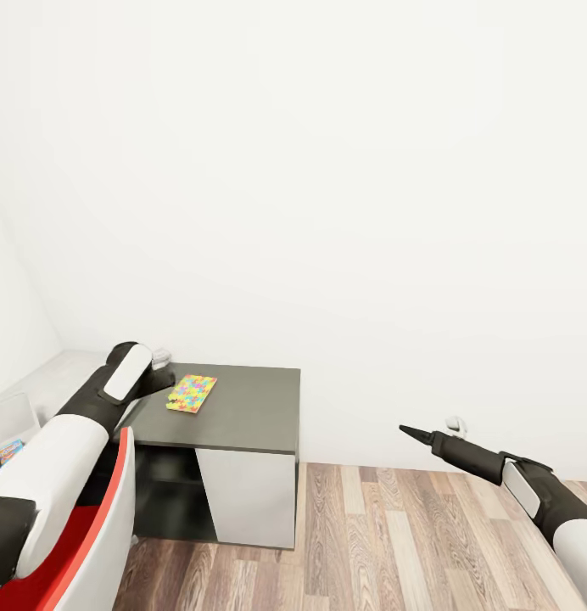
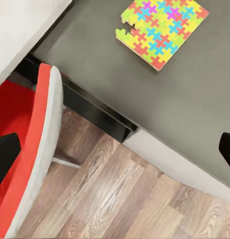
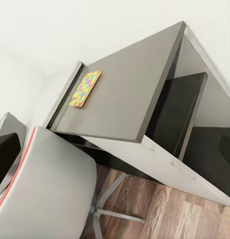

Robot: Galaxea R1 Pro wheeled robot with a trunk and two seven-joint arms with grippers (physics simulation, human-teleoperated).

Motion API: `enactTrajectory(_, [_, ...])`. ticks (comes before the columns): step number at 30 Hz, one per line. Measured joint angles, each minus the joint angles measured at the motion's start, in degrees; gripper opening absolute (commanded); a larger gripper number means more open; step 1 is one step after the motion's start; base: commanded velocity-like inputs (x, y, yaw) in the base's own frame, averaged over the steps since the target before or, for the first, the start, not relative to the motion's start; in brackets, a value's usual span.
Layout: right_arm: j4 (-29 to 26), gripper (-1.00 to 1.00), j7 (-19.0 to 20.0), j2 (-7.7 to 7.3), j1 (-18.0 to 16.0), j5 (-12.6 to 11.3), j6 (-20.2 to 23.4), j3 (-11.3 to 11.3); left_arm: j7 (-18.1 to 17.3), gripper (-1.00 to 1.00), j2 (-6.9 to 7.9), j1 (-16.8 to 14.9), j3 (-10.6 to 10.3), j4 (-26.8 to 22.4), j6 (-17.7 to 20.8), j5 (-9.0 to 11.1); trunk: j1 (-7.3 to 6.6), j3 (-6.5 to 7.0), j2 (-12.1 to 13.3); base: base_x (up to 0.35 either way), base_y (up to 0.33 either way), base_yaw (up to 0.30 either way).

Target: Put all the toys in the child's room - the three board games (two on the bed and one on the table), the two jigsaw puzzles on the table, and the tennis ball on the table - inside the toy box on the table in the child's room.

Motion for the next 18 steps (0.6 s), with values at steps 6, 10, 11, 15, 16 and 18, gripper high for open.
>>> enactTrajectory(6, [0.0, 1.0, 0.0, 0.01, 0.0, 0.1, -0.1, 0.1, -0.8, 1.0, 0.18, -3.2, -0.2, 5.4, -6.0, -3.9, 0.0, 0.01, 0.0, 0.0, 0.0, 0.06])
enactTrajectory(10, [0.0, 1.0, -0.1, 0.01, 0.0, 0.1, -0.1, 0.1, -2.0, 1.0, 0.04, -3.6, -0.3, 6.0, -8.2, -4.2, 0.0, 0.01, 0.0, 0.0, 0.0, 0.068])
enactTrajectory(11, [0.0, 1.0, -0.1, 0.01, 0.0, 0.1, -0.1, 0.1, -2.3, 1.0, 0.0, -3.6, -0.4, 6.0, -8.4, -4.2, 0.0, 0.01, 0.0, 0.0, 0.0, 0.069])
enactTrajectory(15, [0.0, 1.0, -0.1, 0.03, 0.0, 0.2, -0.1, 0.1, -3.2, 1.0, -0.14, -3.7, -0.4, 6.2, -9.0, -4.3, 0.0, 0.01, 0.0, 0.0, 0.0, 0.07])
enactTrajectory(16, [0.0, 1.0, -0.1, 0.02, 0.0, 0.2, -0.1, 0.1, -3.3, 1.0, -0.14, -3.7, -0.4, 6.1, -9.0, -4.3, 0.0, 0.01, 0.0, 0.0, 0.0, 0.072])
enactTrajectory(18, [0.0, 1.0, -0.1, 0.06, 0.0, 0.2, -0.2, 0.1, -3.6, 1.0, -0.16, -3.7, -0.6, 5.9, -9.0, -4.4, 0.0, 0.0, 0.0, 0.0, 0.0, 0.073])
